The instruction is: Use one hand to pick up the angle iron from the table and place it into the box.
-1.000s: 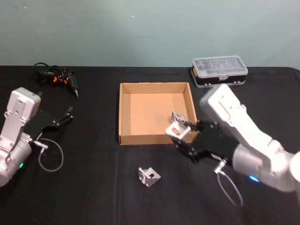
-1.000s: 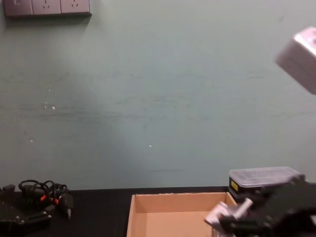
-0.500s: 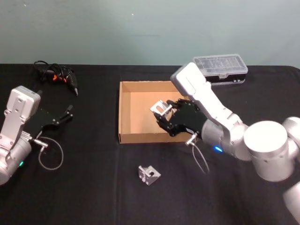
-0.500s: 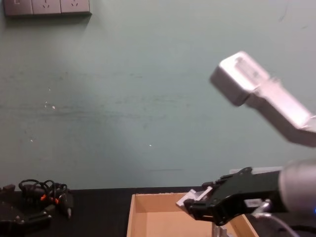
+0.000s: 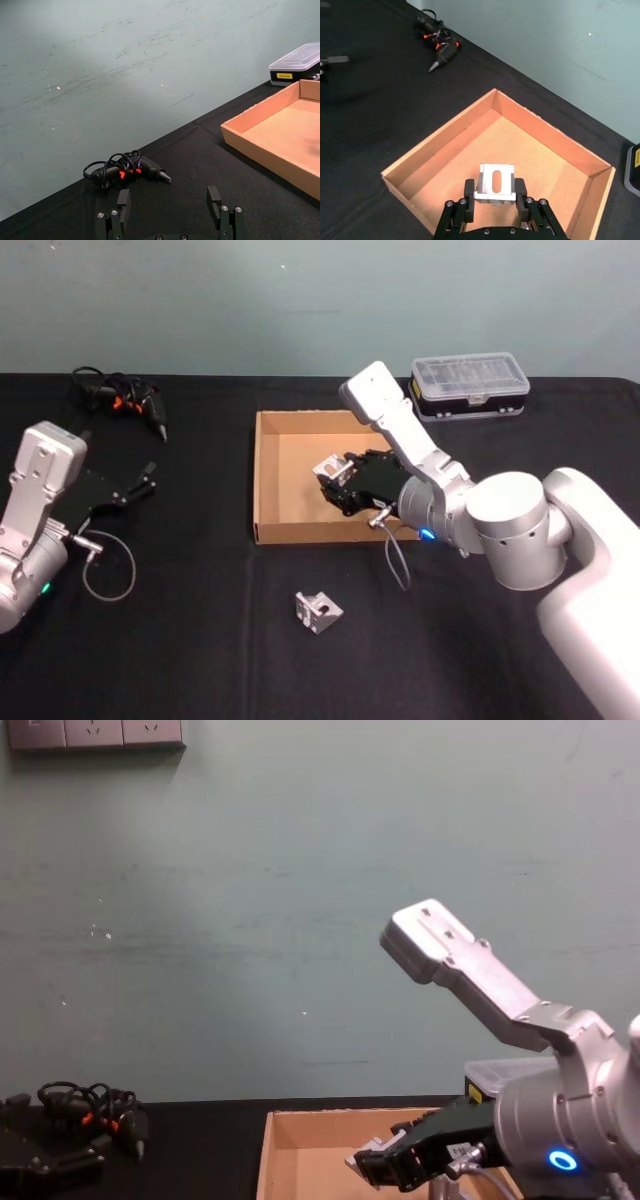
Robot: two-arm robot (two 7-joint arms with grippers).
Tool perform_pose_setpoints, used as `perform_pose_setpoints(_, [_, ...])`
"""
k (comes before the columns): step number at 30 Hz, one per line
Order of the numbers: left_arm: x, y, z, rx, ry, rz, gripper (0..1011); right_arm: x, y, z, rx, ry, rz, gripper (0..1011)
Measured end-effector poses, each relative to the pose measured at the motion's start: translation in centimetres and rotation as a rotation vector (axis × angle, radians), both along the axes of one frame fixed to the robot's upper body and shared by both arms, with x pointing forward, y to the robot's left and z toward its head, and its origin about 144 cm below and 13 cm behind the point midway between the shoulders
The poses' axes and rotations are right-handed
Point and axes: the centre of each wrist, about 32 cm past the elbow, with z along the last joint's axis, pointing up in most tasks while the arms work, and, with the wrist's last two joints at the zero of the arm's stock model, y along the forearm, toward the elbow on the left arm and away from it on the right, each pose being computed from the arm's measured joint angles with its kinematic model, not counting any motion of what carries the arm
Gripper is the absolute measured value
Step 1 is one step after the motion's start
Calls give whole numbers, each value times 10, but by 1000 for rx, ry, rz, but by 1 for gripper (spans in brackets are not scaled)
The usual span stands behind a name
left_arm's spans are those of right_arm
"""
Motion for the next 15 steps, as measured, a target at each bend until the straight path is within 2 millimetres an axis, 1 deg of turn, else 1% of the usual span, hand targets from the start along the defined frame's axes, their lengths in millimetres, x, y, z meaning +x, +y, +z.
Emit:
perform_pose_setpoints(4, [0, 0, 0, 0, 0, 0, 1000, 9, 2, -4, -3, 20, -13, 477])
perform_pose_setpoints(15, [0, 0, 0, 0, 0, 0, 1000, 17, 2, -9, 5, 46, -12, 477])
